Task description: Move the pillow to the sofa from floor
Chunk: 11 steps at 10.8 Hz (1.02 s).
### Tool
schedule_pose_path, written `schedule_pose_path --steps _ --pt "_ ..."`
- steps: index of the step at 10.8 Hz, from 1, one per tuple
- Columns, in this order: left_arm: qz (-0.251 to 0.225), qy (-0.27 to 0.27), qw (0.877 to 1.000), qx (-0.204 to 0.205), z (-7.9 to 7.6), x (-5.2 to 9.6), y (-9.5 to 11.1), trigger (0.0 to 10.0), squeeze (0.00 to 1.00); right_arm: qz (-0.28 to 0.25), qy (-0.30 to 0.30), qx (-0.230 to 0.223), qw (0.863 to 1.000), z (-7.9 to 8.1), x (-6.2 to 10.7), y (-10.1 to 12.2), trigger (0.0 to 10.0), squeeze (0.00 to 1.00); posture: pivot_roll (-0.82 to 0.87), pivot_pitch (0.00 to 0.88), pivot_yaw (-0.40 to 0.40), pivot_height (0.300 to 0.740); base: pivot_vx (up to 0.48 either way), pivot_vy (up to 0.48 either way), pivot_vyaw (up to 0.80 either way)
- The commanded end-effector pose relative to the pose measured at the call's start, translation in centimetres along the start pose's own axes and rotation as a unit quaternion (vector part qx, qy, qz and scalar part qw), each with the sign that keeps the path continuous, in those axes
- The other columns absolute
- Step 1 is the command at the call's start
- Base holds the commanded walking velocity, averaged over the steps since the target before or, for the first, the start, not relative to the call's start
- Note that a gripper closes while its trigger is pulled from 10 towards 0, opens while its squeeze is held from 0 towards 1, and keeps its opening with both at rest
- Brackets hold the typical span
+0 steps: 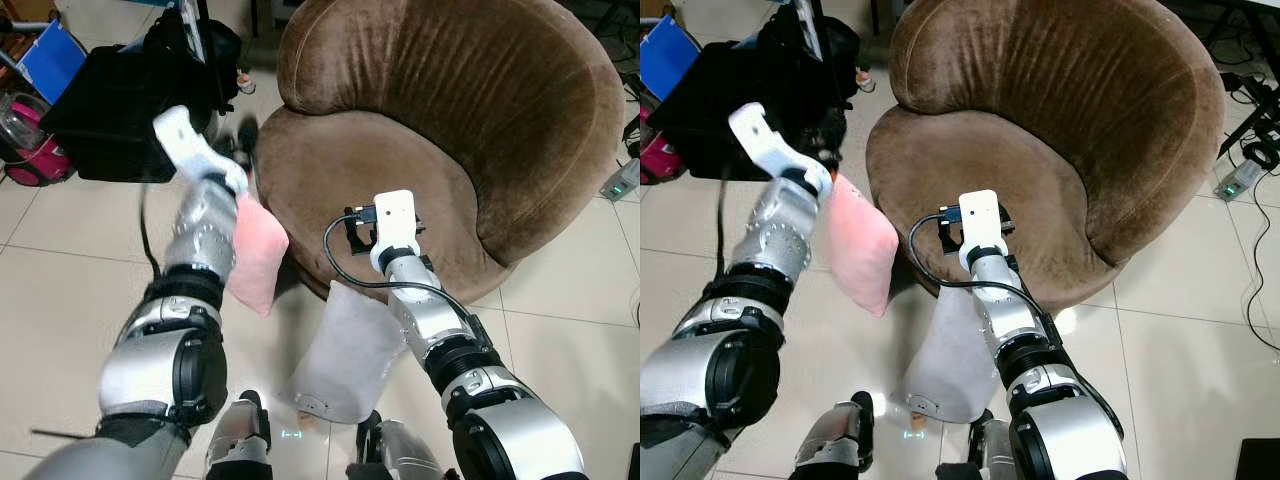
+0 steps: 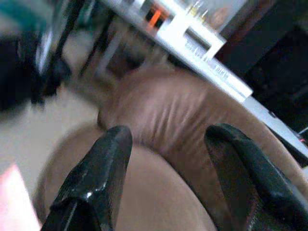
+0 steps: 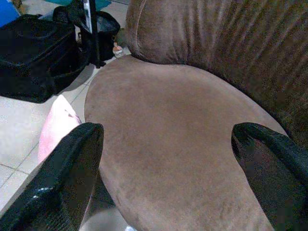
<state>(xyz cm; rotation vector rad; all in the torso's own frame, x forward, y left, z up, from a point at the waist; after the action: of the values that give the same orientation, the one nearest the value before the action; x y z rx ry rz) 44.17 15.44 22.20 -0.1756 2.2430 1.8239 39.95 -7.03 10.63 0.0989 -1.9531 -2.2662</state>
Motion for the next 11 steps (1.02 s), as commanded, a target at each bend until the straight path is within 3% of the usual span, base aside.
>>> schedule_pose_path --steps 1,2,3,4,5,6,7,8,9,11 --pt "-0.102 -0.025 0.984 -0.142 -1.6 -0.2 4.1 10.0 0.0 0.009 -0.005 0.0 1.0 -0.3 0.3 -0.8 10.0 0.0 0.21 0.22 -0.048 0.74 0.0 0.0 0.0" --pt "-0.151 -0.044 0.961 -0.229 -2.8 0.1 5.6 10.0 0.0 0.01 -0.005 0.0 1.0 -0.3 0.3 -0.8 10.0 0.0 0.21 0.22 -0.048 0.74 0.0 0.0 0.0" --pt "-0.232 -0.056 0.907 -0.346 -4.6 1.0 7.8 10.0 0.0 0.01 -0.006 -0.001 1.0 -0.4 0.4 -0.9 10.0 0.0 0.21 0.22 -0.047 0.74 0.0 0.0 0.0" --pt "-0.3 -0.062 0.832 -0.461 -6.4 2.1 9.1 10.0 0.0 0.011 -0.007 0.0 1.0 -0.4 0.4 -0.9 10.0 0.0 0.21 0.22 -0.047 0.74 0.0 0.0 0.0" --pt "-0.323 -0.062 0.803 -0.497 -7.0 2.6 9.2 10.0 0.0 0.011 -0.007 0.0 1.0 -0.4 0.4 -0.9 10.0 0.0 0.21 0.219 -0.046 0.74 0.0 0.0 0.0" --pt "-0.33 -0.065 0.791 -0.511 -7.1 2.8 8.9 10.0 0.0 0.011 -0.008 0.0 1.0 -0.4 0.4 -0.9 10.0 0.0 0.21 0.219 -0.046 0.74 0.0 0.0 0.0" --pt "-0.345 -0.059 0.776 -0.525 -7.3 3.1 8.8 2.6 0.0 0.011 -0.008 0.0 1.0 -0.5 0.4 -0.9 10.0 0.0 0.21 0.225 -0.048 0.74 0.0 0.0 0.0" --pt "-0.347 -0.055 0.772 -0.53 -7.3 3.1 8.6 0.0 0.0 0.011 -0.008 0.0 1.0 -0.5 0.3 -0.9 10.0 0.0 0.21 0.224 -0.048 0.74 0.0 0.0 0.0" --pt "-0.34 -0.057 0.773 -0.532 -7.3 3.0 8.2 10.0 0.0 0.011 -0.008 0.0 1.0 -0.4 0.3 -0.9 10.0 0.0 0.21 0.223 -0.046 0.74 0.0 0.0 0.0" --pt "-0.328 -0.052 0.777 -0.535 -7.0 2.8 7.5 10.0 0.0 0.01 -0.008 0.0 1.0 -0.4 0.3 -0.8 10.0 0.0 0.21 0.223 -0.046 0.74 0.0 0.0 0.0"
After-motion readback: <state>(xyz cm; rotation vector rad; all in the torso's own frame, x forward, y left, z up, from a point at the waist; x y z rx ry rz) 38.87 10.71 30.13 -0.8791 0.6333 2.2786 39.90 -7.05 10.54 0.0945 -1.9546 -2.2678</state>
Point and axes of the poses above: a point about 5 cm out from each wrist's last joint towards the gripper, its own x axis pointing back from the gripper into the wrist, its own y axis along the axis of the wrist's last joint, z = x × y, the point moved 4 cm from there along -x, pointing out of the wrist towards the gripper, and after that the axes turned 14 degrees about -x, right-handed, at the moved point
